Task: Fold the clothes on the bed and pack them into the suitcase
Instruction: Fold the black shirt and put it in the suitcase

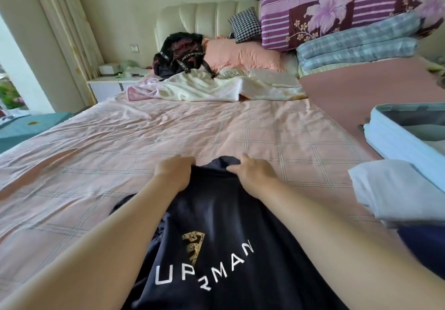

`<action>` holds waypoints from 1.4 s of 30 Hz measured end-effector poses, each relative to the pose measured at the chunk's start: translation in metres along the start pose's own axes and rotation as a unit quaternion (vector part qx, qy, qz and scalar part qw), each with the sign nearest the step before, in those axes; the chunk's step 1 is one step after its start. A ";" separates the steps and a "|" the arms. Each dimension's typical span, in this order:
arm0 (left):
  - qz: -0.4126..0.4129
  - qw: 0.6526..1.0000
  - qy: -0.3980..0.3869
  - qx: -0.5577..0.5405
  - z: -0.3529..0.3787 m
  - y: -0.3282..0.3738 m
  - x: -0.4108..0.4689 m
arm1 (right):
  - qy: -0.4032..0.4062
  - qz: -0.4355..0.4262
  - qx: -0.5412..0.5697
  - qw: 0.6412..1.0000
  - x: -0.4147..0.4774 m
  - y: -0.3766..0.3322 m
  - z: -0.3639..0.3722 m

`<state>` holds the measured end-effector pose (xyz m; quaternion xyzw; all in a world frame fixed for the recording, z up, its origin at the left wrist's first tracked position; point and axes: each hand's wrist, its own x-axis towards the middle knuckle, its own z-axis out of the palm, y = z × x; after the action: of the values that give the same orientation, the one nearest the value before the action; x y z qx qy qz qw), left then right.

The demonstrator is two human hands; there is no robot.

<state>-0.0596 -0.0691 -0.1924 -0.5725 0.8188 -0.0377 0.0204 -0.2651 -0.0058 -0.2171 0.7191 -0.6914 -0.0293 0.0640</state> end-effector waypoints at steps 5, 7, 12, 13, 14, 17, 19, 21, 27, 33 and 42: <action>0.087 0.957 0.121 -0.250 -0.016 0.073 0.025 | 0.055 0.130 -0.129 0.981 -0.025 0.075 -0.002; 0.116 0.941 0.074 -0.309 -0.019 0.096 0.024 | 0.018 0.179 -0.164 0.970 -0.039 0.105 -0.001; 0.056 0.959 0.039 -0.276 -0.009 0.076 0.015 | -0.023 0.217 -0.214 0.952 -0.050 0.118 0.001; 0.045 0.974 0.013 -0.220 -0.006 0.065 0.014 | 0.005 0.204 -0.198 0.959 -0.047 0.110 -0.001; 0.037 0.985 -0.020 -0.166 -0.004 0.053 0.011 | 0.041 0.183 -0.170 0.967 -0.043 0.100 -0.004; 0.018 0.983 -0.144 -0.110 0.002 0.025 -0.002 | 0.084 0.065 -0.051 0.993 -0.021 0.063 -0.016; 0.011 0.972 -0.195 -0.129 0.003 0.014 -0.014 | 0.026 0.004 0.047 0.999 -0.005 0.033 -0.021; 0.008 0.964 -0.216 -0.155 0.001 0.006 -0.022 | -0.078 -0.024 0.114 0.990 0.007 0.008 -0.023; 0.004 0.834 -0.305 -0.459 -0.023 -0.017 -0.033 | -0.124 -0.030 0.093 0.987 0.020 -0.006 -0.035; -0.003 0.976 0.144 -0.165 -0.045 -0.031 0.013 | 0.163 0.093 0.259 0.947 0.040 0.010 -0.036; -0.081 0.988 -0.055 -0.115 0.022 -0.070 0.002 | -0.006 0.070 0.186 0.980 0.030 -0.028 -0.012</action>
<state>0.0073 -0.0962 -0.2086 -0.6369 0.7660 0.0869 -0.0036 -0.2346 -0.0339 -0.2080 0.6684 -0.7335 0.0996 -0.0729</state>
